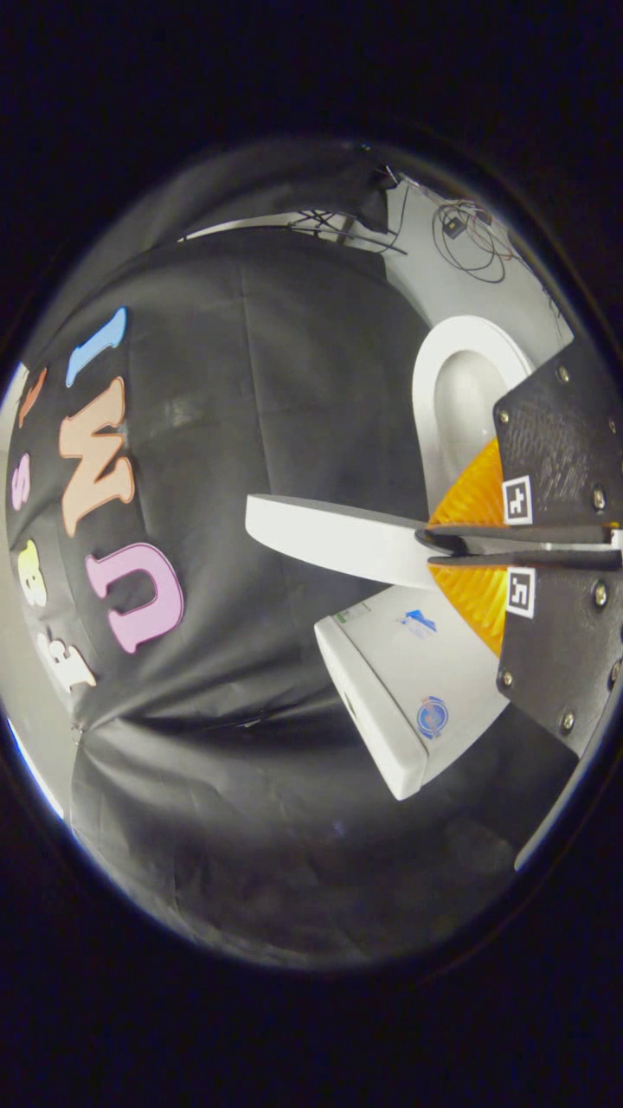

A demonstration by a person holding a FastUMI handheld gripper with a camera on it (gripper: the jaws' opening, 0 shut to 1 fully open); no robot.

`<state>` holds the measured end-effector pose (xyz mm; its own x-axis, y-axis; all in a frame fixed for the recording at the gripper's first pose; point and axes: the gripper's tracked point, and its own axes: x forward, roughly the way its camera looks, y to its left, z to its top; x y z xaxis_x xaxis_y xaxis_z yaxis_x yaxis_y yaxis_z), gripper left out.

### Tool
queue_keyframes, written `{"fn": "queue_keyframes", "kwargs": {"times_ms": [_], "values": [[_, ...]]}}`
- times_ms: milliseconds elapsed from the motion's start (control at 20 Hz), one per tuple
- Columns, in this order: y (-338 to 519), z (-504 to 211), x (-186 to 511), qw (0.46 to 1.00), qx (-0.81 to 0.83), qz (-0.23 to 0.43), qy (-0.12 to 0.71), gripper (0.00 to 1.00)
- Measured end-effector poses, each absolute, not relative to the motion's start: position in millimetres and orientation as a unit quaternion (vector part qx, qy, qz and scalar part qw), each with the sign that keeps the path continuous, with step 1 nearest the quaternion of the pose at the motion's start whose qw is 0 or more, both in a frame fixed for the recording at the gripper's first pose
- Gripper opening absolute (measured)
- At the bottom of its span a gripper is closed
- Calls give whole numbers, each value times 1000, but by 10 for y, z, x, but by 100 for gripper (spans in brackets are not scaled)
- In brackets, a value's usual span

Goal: Open the toilet lid.

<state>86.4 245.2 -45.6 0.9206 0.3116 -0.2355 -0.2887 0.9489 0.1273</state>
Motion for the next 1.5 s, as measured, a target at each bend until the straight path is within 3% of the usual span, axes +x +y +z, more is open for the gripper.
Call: {"fn": "queue_keyframes", "kwargs": {"times_ms": [1500], "values": [[3493, -308, 777, 978, 13, 195, 66, 4]]}}
